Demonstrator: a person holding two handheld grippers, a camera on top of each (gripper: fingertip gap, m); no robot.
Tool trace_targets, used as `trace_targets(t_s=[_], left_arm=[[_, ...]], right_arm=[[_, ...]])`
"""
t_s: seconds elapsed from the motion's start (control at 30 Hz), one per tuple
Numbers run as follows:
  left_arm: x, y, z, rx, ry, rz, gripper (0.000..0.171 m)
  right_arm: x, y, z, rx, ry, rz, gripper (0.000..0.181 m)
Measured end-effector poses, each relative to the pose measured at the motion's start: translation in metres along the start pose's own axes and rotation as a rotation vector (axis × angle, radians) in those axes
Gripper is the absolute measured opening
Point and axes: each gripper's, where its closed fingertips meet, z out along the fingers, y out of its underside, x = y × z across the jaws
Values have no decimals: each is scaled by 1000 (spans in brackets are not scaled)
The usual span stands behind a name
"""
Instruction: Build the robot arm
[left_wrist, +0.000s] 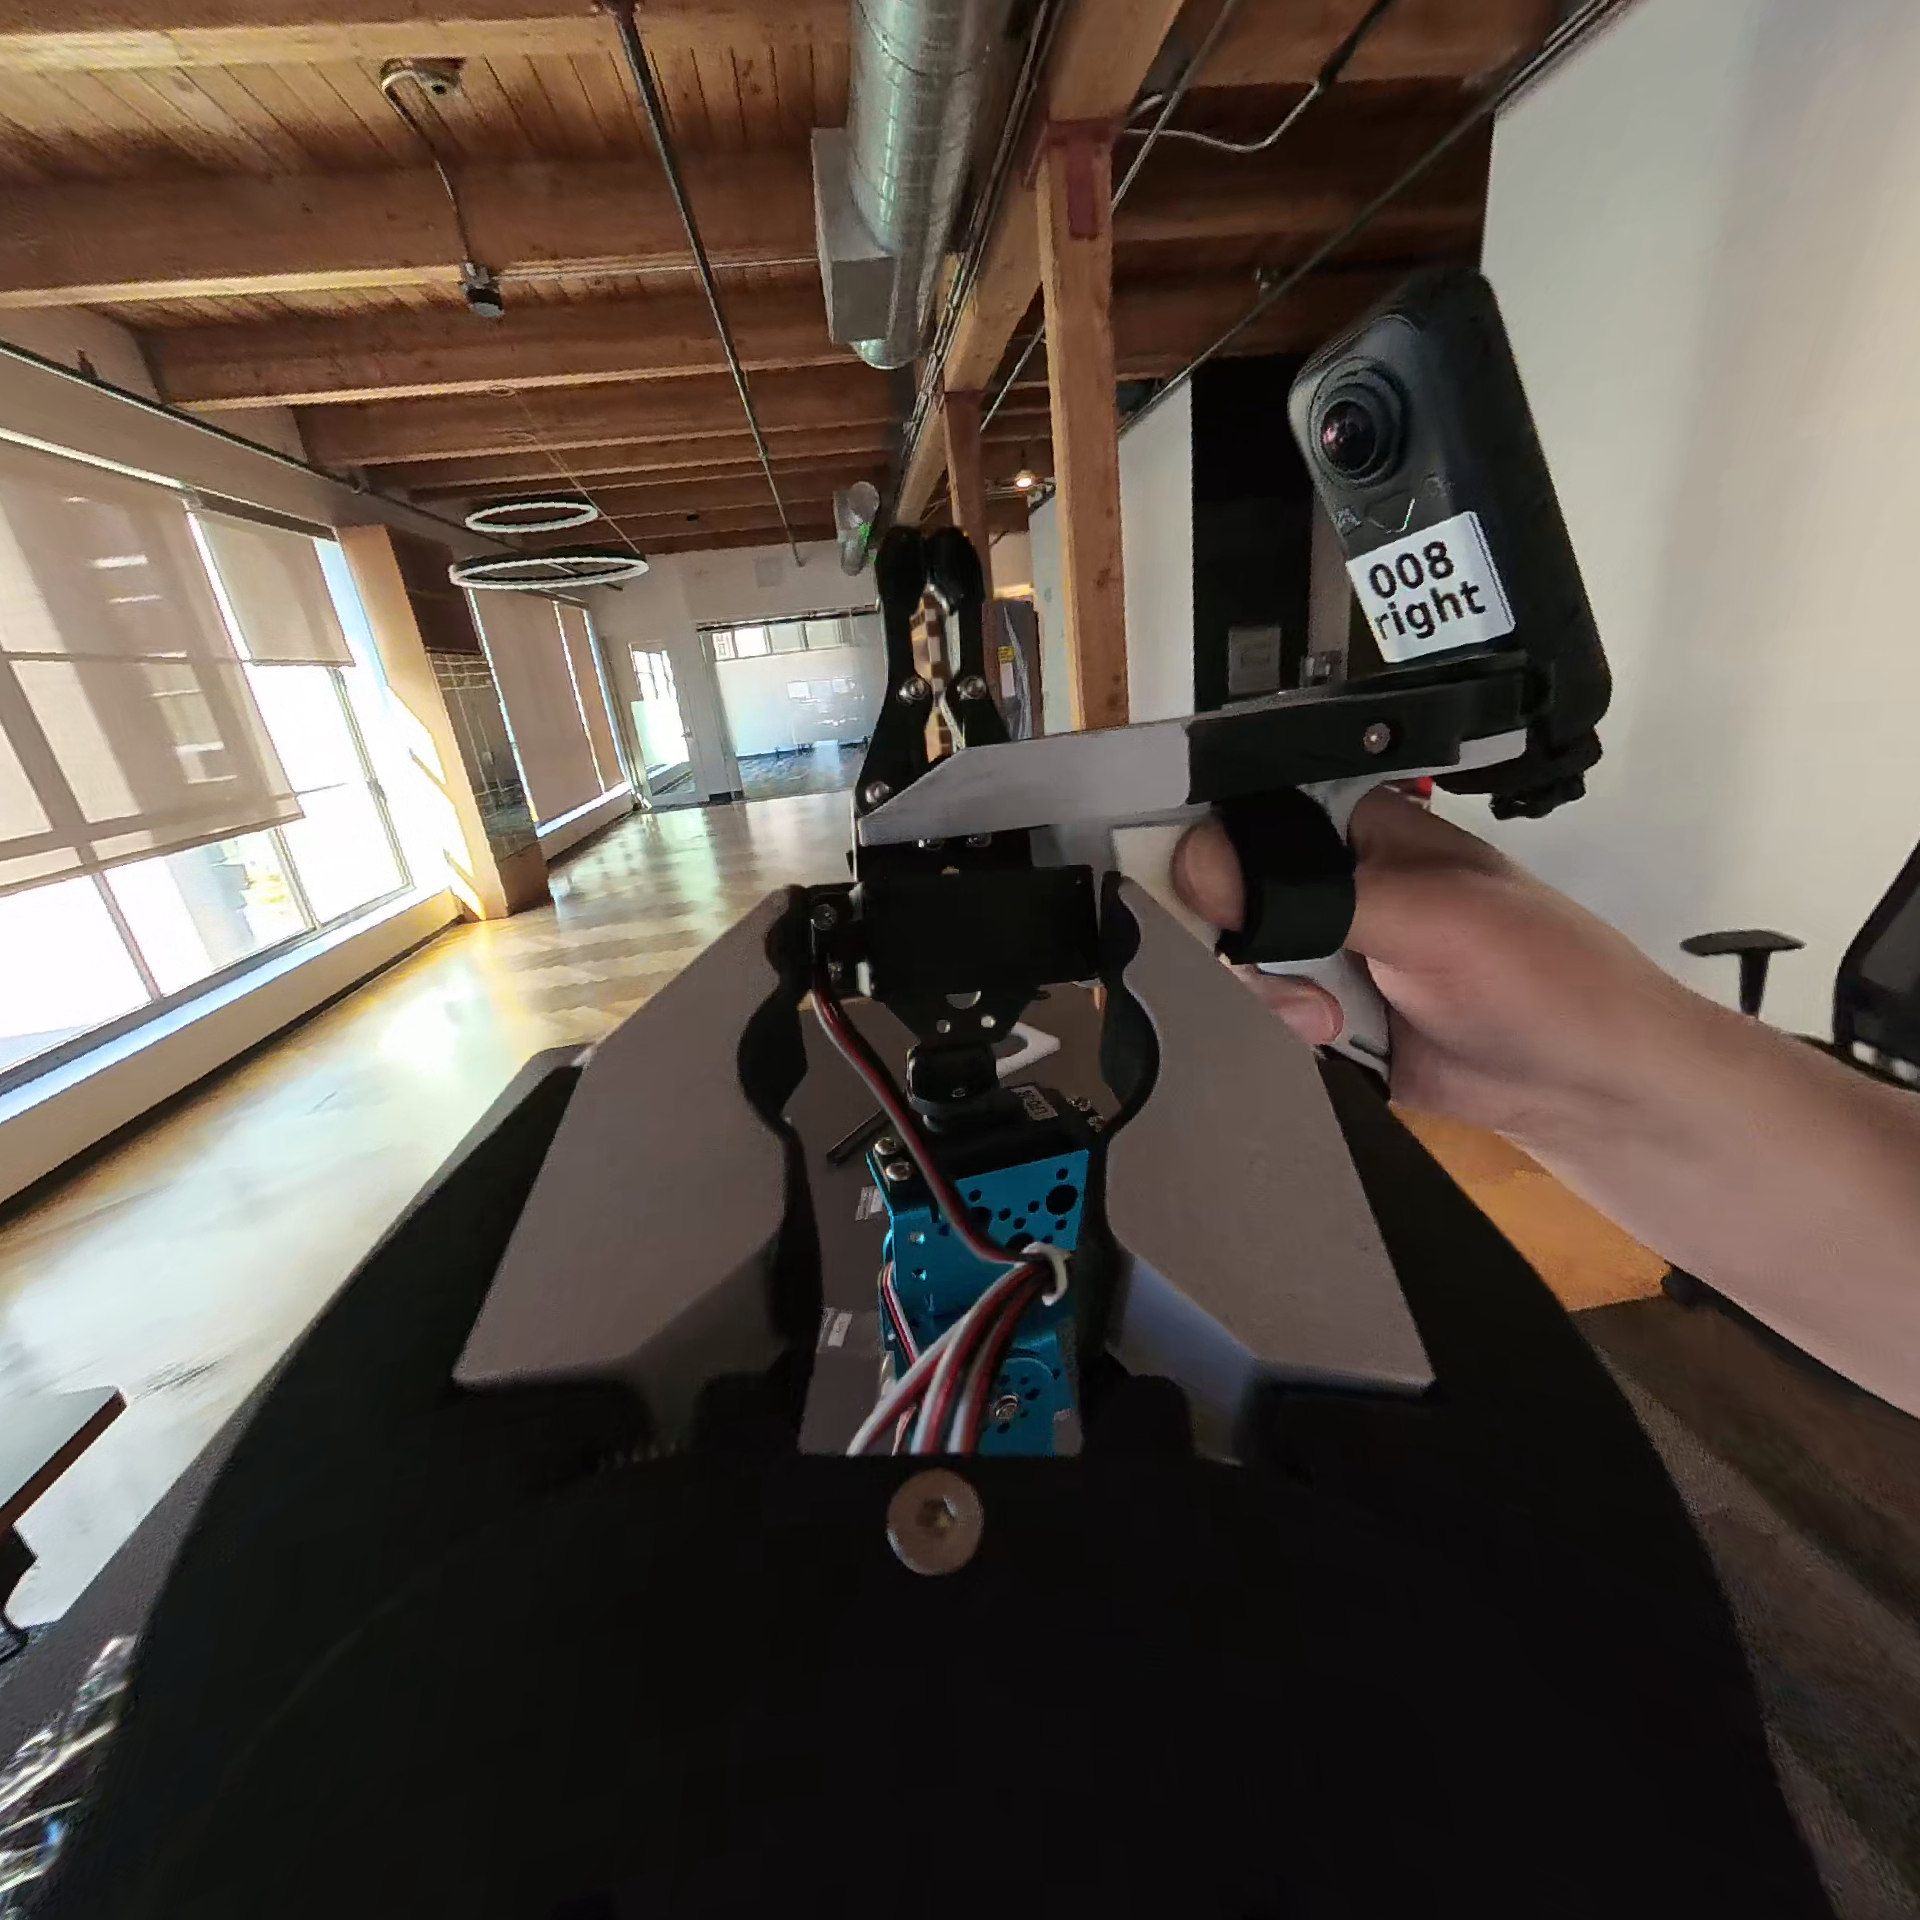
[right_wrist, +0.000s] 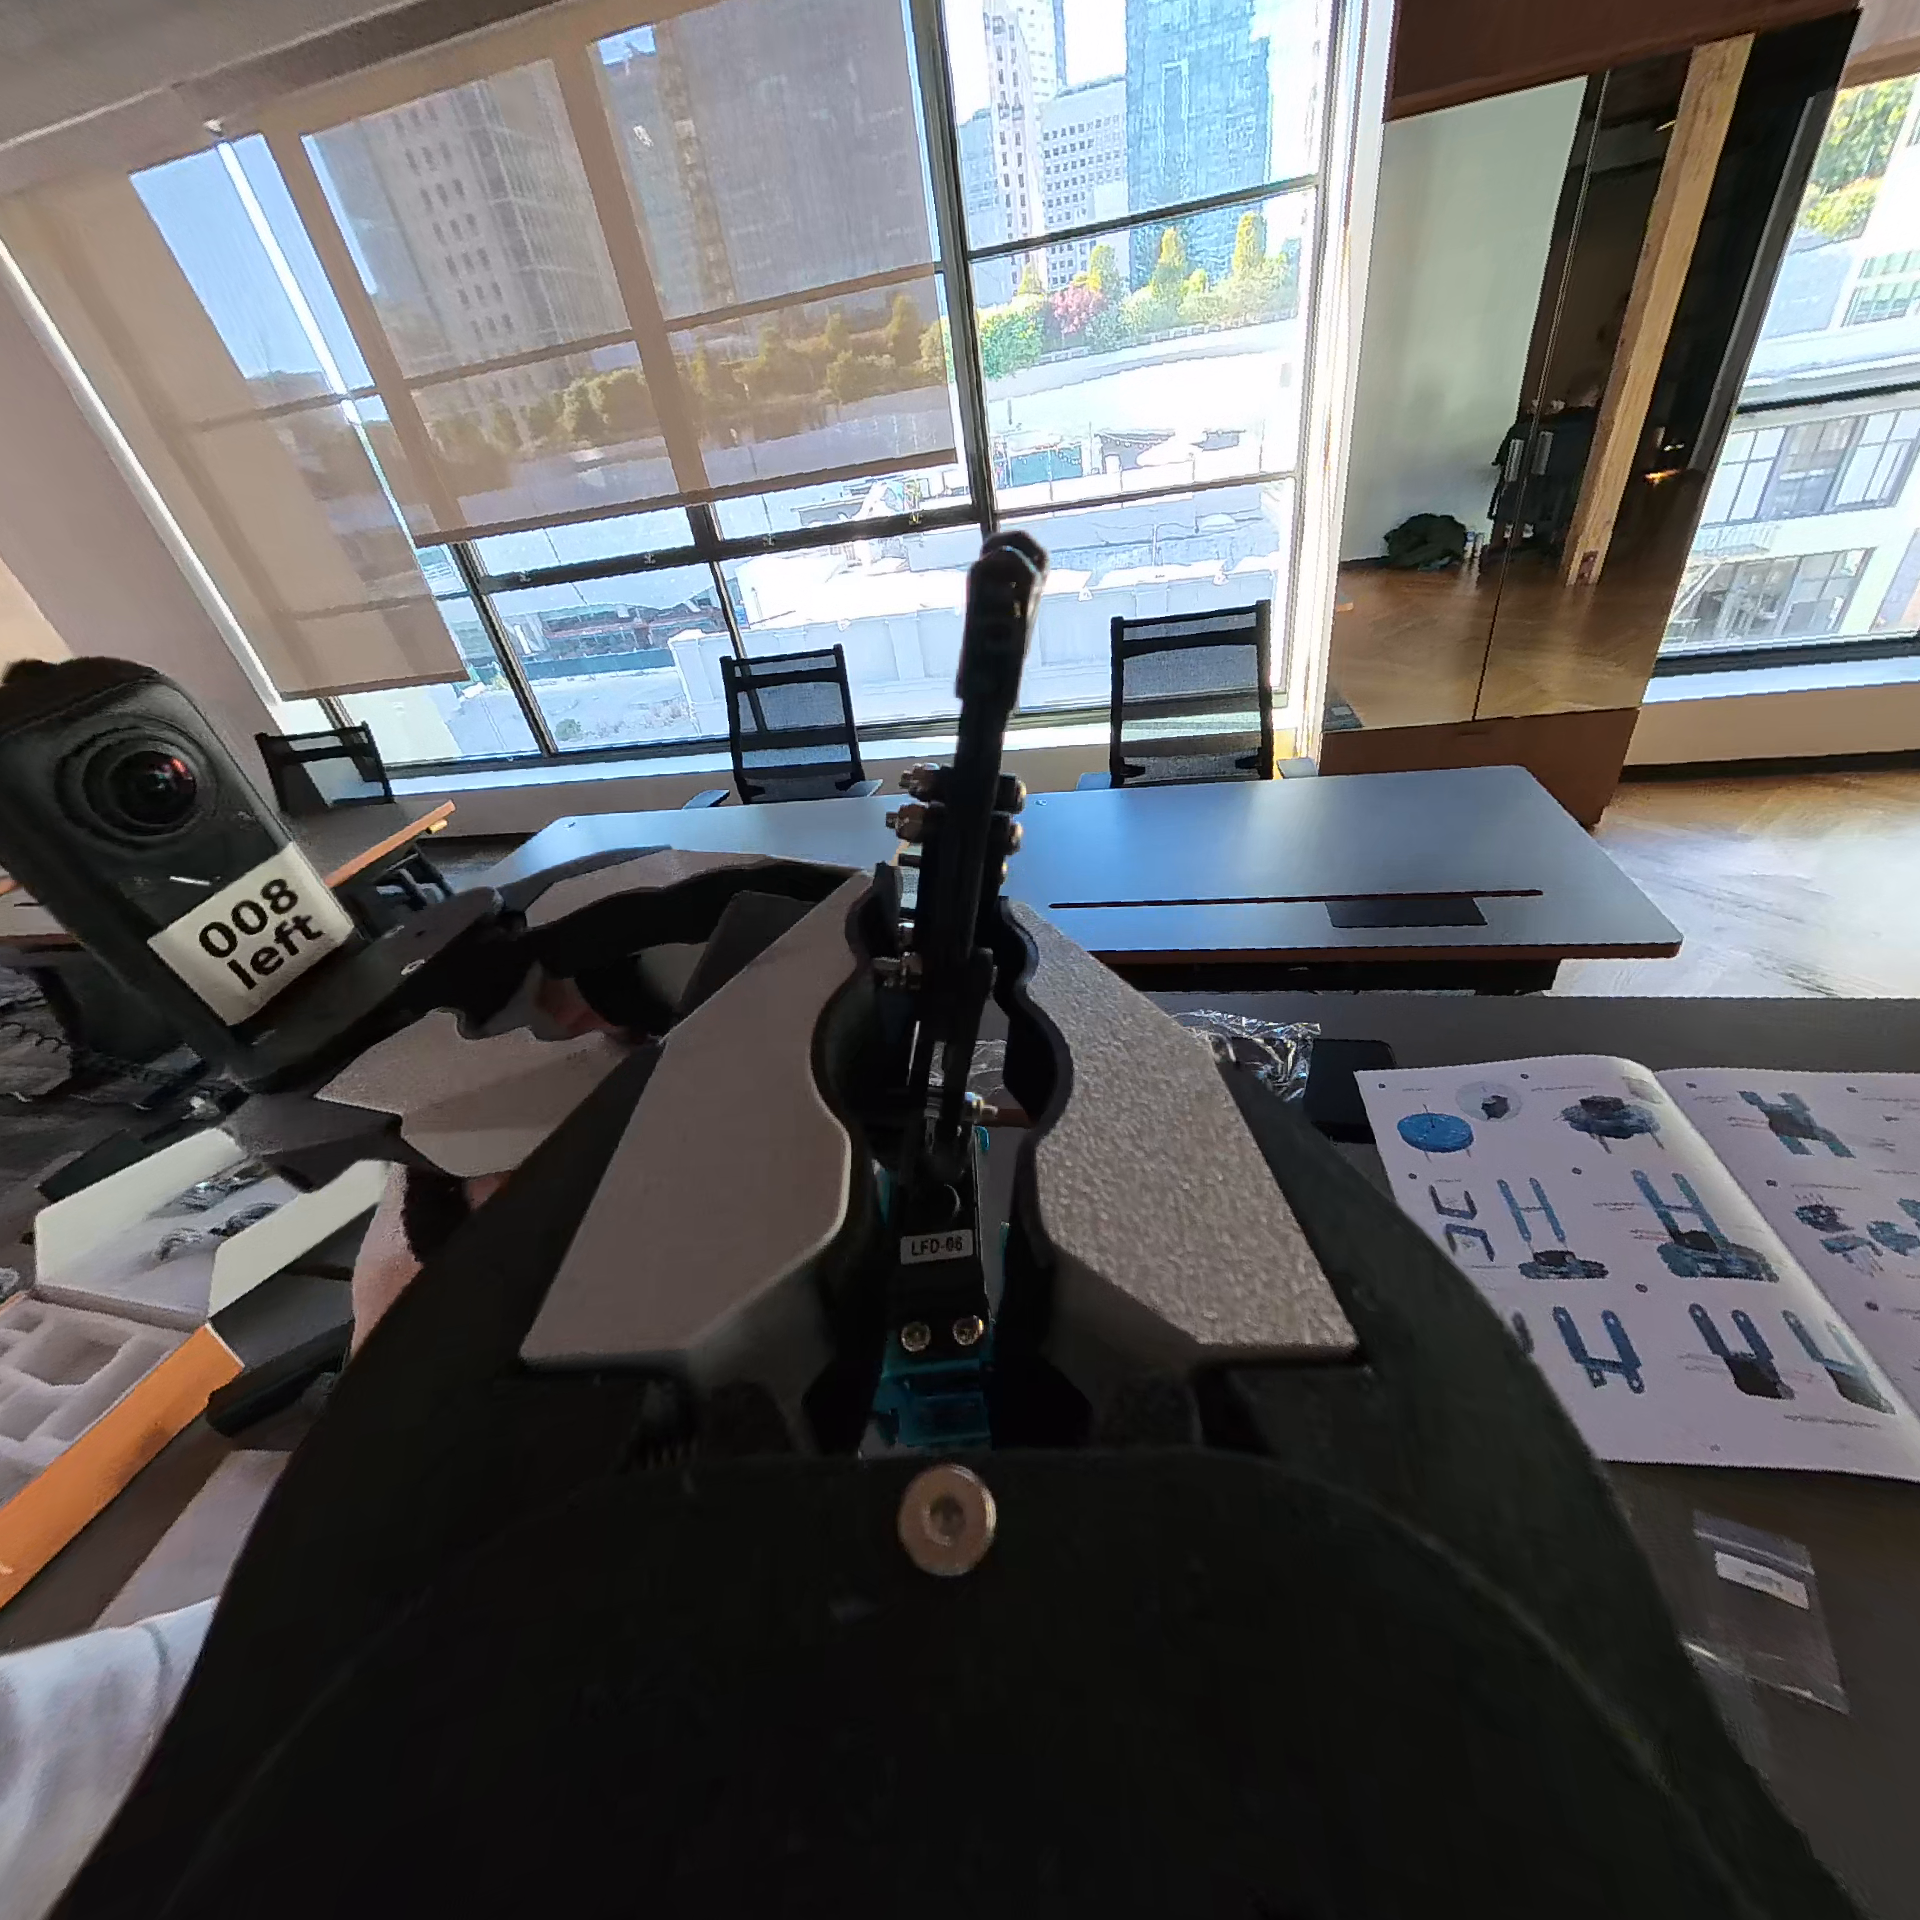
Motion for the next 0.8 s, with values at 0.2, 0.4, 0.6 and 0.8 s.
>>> trace_targets(t_s=[0.2,0.4,0.6,0.8], left_arm=[[-3,0,0,-38,13,-35,52],[-1,2,-3,-29,9,4,51],[1,6,-8,-14,17,47,51],[4,9,-10,-20,13,79,50]], right_arm=[[2,1,2,-22,36,-19,16],[-1,0,0,-32,74,-114,16],[-8,-1,1,-7,73,-187,16],[-12,-1,-2,24,62,-228,17]])
